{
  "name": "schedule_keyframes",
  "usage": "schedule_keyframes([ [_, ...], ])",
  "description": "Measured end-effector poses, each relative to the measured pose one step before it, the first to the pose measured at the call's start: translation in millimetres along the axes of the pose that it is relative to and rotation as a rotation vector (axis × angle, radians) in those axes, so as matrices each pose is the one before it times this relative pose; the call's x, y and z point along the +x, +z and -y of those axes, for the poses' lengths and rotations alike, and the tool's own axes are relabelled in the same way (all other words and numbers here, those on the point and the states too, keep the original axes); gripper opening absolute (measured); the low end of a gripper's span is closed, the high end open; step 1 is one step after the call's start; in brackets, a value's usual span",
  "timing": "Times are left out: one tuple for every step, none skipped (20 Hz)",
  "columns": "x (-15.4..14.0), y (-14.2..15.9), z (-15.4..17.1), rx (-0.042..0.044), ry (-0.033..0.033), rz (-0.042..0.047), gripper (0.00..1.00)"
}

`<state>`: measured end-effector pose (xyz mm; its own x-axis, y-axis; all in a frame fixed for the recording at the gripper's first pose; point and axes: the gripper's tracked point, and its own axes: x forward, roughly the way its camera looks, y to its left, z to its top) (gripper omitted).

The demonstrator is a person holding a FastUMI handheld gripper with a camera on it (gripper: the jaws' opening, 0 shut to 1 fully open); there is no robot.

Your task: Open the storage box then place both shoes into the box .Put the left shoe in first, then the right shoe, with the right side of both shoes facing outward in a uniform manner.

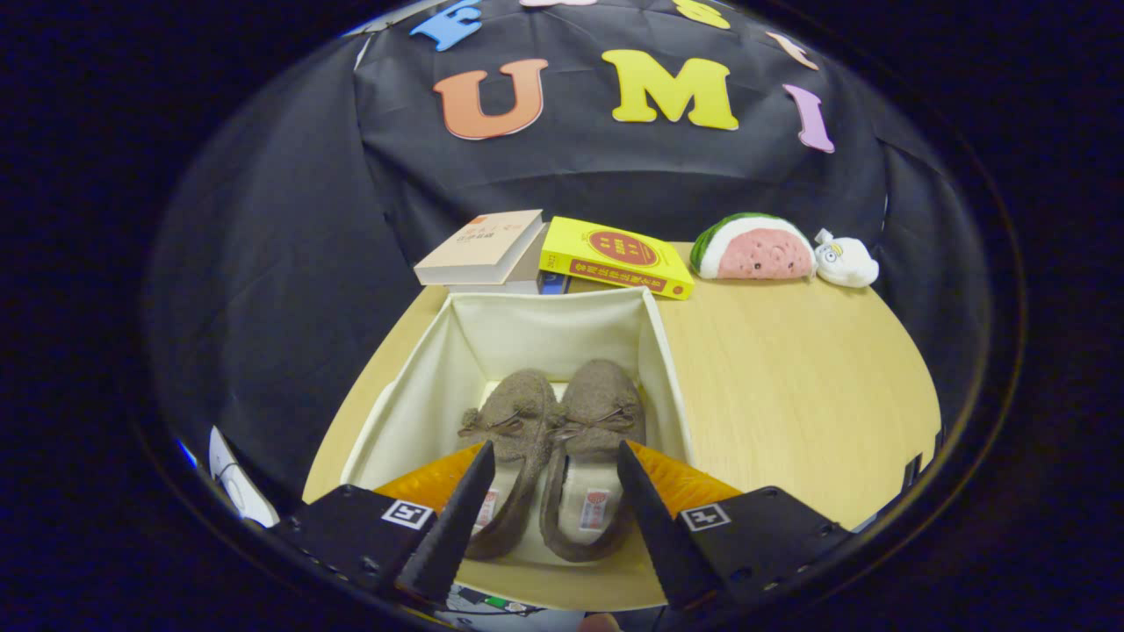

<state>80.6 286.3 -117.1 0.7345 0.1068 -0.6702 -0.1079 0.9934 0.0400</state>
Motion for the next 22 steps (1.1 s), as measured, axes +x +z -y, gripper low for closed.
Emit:
schedule_keyframes([
  [-2.32,1.72,1.18,-0.01938,-0.00497,0.01764,0.89],
  [-2.96,1.73,0.82,-0.01169,-0.00293,0.02257,0.91],
  [-4.27,4.50,1.26,-0.00642,0.00008,0.02775,0.91],
  [-5.03,7.79,2.39,-0.00300,0.00041,0.03836,0.92],
  [-6.10,9.41,3.46,-0.00717,0.00077,0.04214,0.93],
  [-8.04,9.88,4.21,-0.00297,0.00241,0.04606,0.94],
  [-9.60,11.21,4.38,0.00372,0.00227,0.05059,0.94],
  [-9.25,13.38,5.77,0.00557,0.00350,0.05529,0.94],
  [-10.83,12.78,4.70,0.00847,0.01038,0.05569,0.94],
  [-12.04,13.42,7.27,0.00274,0.00285,0.05555,0.94],
  [-12.97,12.34,9.99,0.00334,-0.00570,0.05425,0.94],
  [-12.82,10.74,8.88,0.00096,-0.00009,0.04887,0.94],
  [-11.23,10.17,10.04,-0.00260,-0.00050,0.04611,0.94],
  [-11.67,7.77,10.88,-0.00390,-0.00156,0.04034,0.94],
  [-11.09,4.32,10.72,0.00548,-0.00162,0.02864,0.94],
  [-11.38,1.88,10.31,0.00258,0.00200,0.02572,0.94],
  [-10.39,1.54,11.02,0.00288,-0.00423,0.02020,0.94],
  [-10.02,0.30,10.48,0.00146,0.00131,0.01969,0.94],
  [-10.13,0.63,6.85,0.00107,0.00955,0.01748,0.94],
  [-9.11,-3.13,6.88,0.01209,0.00750,0.00635,0.94],
  [-8.27,-1.72,8.88,0.00938,-0.00336,0.00458,0.94],
  [-7.80,-1.24,12.01,0.00367,-0.01343,0.00655,0.94],
])
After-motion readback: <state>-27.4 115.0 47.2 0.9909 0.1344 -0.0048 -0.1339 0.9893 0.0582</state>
